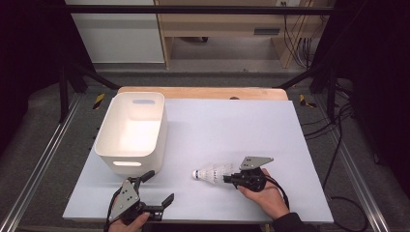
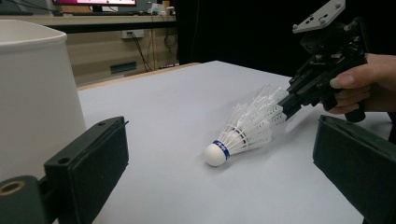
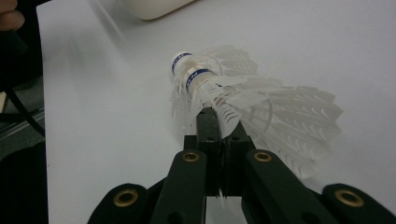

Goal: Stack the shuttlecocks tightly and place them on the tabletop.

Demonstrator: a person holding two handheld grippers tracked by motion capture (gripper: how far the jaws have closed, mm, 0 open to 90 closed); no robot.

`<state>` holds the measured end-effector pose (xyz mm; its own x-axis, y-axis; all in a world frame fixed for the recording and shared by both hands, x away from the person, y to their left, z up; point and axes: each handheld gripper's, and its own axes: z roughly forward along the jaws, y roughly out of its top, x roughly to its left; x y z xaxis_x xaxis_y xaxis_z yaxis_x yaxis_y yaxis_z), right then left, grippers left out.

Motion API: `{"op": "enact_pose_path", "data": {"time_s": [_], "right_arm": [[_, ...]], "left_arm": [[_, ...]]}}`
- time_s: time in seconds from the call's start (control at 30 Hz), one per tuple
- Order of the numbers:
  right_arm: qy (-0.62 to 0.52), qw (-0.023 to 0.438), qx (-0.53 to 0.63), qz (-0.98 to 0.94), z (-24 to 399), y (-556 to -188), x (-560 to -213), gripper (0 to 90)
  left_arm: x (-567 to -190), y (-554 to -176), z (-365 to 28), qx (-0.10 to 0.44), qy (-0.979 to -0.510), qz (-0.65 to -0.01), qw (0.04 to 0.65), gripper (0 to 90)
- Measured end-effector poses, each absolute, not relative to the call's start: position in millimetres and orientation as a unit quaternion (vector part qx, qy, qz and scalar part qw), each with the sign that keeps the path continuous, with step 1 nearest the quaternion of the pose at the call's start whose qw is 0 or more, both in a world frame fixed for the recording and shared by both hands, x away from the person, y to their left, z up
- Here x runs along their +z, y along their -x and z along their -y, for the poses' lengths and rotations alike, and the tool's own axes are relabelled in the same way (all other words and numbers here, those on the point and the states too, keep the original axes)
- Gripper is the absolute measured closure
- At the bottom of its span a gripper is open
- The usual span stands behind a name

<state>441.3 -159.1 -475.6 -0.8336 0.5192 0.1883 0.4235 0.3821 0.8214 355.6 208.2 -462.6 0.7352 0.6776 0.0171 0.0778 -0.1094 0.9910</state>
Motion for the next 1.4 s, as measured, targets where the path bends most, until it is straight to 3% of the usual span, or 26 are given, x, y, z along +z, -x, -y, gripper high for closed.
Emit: {"op": "enact_pose_path", "data": {"time_s": [0.77,1.4], "right_arm": [[-0.273,0.055,0.472,-0.837,149.4,-441.3,-475.3,85.6],[-0.263,0.082,0.457,-0.845,151.1,-433.4,-469.3,69.9]], "left_arm": [[-462.7,-355.1,-207.8,0.245,-0.703,-0.269,0.611,3.3],[-462.7,-355.4,-208.7,0.247,-0.702,-0.270,0.610,3.3]]}}
